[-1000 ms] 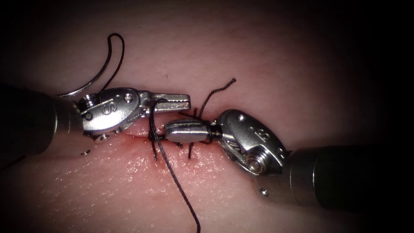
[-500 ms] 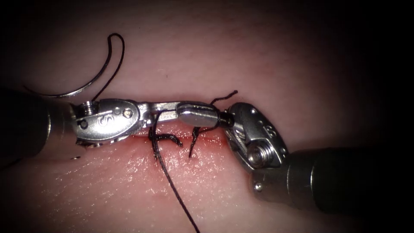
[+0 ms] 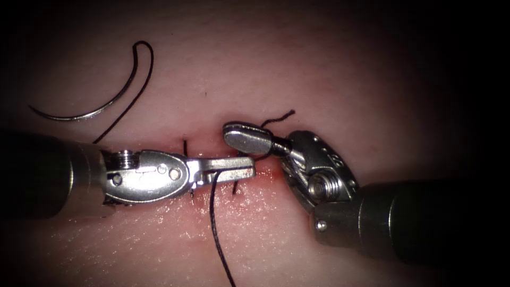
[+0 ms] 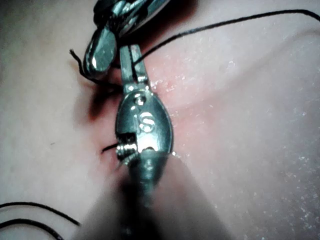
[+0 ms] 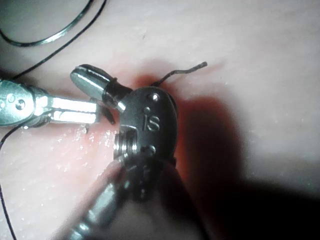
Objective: Wound Closure
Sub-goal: Use the left hand to loop the suture thread once counter-clockwise around the right hand, then grab the short suture end with the right grasper
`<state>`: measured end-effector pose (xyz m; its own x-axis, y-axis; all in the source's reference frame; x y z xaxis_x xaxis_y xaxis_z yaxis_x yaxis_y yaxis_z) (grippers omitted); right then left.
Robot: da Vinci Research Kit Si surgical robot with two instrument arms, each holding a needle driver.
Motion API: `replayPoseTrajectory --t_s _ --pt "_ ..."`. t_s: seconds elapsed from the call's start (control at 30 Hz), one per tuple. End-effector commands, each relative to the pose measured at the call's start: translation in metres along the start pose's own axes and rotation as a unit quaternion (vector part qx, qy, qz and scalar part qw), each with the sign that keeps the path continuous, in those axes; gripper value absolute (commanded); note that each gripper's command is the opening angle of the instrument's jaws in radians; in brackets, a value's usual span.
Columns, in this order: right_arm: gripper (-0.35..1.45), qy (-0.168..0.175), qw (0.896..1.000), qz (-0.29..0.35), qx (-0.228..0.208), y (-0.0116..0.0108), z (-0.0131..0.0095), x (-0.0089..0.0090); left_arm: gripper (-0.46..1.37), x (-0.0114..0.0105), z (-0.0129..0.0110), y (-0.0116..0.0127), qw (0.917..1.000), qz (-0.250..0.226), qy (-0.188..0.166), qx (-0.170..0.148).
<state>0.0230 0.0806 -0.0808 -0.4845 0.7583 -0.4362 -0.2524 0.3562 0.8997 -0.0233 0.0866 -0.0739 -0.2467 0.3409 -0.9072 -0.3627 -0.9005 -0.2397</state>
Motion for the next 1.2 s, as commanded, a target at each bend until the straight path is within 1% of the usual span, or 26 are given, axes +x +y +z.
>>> replayPoseTrajectory --t_s 0.03,0.13,0.17,0.2,0.27,0.3,0.33,0.37,0.4,0.43,0.47,0.5,0.53,0.6,0.73,0.83,0.97,1.0,1.2 --pt "-0.35 -0.002 1.000 0.013 -0.022 -0.0002 0.0001 0.0001 -0.35 0.0000 0.0001 0.0000 1.0000 -0.001 0.000 -0.004" --pt "-0.35 0.000 0.996 0.051 -0.074 -0.0008 0.0002 -0.0001 -0.35 0.0000 0.0004 0.0001 1.0000 -0.001 0.000 -0.004" --pt "-0.35 -0.002 0.995 0.051 -0.088 -0.0010 0.0001 -0.0001 -0.35 0.0000 0.0004 0.0001 1.0000 -0.001 0.000 -0.005" --pt "-0.35 -0.010 0.993 0.041 -0.112 -0.0012 0.0001 -0.0001 -0.35 0.0000 0.0005 0.0001 1.0000 -0.001 0.000 -0.005" --pt "-0.35 -0.010 0.989 0.030 -0.143 -0.0014 0.0001 -0.0001 -0.35 0.0000 0.0006 0.0002 1.0000 -0.001 0.000 -0.004" --pt "-0.22 -0.008 0.987 0.027 -0.156 -0.0014 0.0001 -0.0001 -0.35 0.0000 0.0006 0.0002 1.0000 -0.001 0.000 -0.004" --pt "-0.03 -0.005 0.985 0.023 -0.172 -0.0014 0.0001 -0.0001 -0.35 0.0001 0.0007 0.0003 1.0000 -0.001 -0.001 -0.005" --pt "0.28 0.000 0.982 0.020 -0.187 -0.0014 0.0000 -0.0002 -0.35 0.0001 0.0008 0.0004 1.0000 -0.001 -0.001 -0.006" --pt "0.46 0.001 0.981 0.020 -0.193 -0.0014 0.0000 -0.0002 -0.35 0.0001 0.0009 0.0004 1.0000 -0.001 -0.001 -0.007" --pt "0.83 0.006 0.979 0.020 -0.205 -0.0014 0.0000 -0.0002 -0.35 0.0001 0.0010 0.0005 1.0000 -0.001 -0.001 -0.008" --pt "0.94 0.008 0.977 0.020 -0.212 -0.0014 -0.0001 -0.0002 -0.35 0.0001 0.0011 0.0006 0.9999 -0.001 0.000 -0.010" --pt "0.97 0.009 0.976 0.021 -0.217 -0.0014 -0.0001 -0.0002 -0.35 0.0001 0.0012 0.0007 0.9999 0.000 0.000 -0.010" --pt "1.00 0.013 0.974 0.020 -0.225 -0.0013 -0.0001 -0.0003 -0.35 0.0001 0.0013 0.0008 0.9999 0.000 -0.001 -0.012" --pt "0.81 0.015 0.974 0.027 -0.226 -0.0012 -0.0005 -0.0004 -0.35 0.0000 0.0015 0.0010 0.9998 0.001 -0.004 -0.017" --pt "0.89 0.014 0.969 0.021 -0.245 -0.0009 -0.0011 -0.0006 -0.35 -0.0002 0.0017 0.0012 0.9998 0.002 -0.006 -0.019" --pt "0.91 0.018 0.966 0.021 -0.257 -0.0005 -0.0019 -0.0007 -0.35 -0.0002 0.0018 0.0012 0.9998 0.003 -0.006 -0.019" --pt "0.75 0.017 0.960 0.048 -0.277 0.0002 -0.0034 -0.0012 -0.35 -0.0004 0.0021 0.0015 0.9997 0.004 -0.009 -0.024" --pt "0.69 0.016 0.957 0.059 -0.283 0.0005 -0.0040 -0.0014 -0.35 -0.0005 0.0023 0.0017 0.9996 0.005 -0.010 -0.026" --pt "0.69 0.025 0.946 0.115 -0.302 0.0023 -0.0062 -0.0019 -0.35 -0.0010 0.0033 0.0026 0.9992 0.012 -0.009 -0.036"
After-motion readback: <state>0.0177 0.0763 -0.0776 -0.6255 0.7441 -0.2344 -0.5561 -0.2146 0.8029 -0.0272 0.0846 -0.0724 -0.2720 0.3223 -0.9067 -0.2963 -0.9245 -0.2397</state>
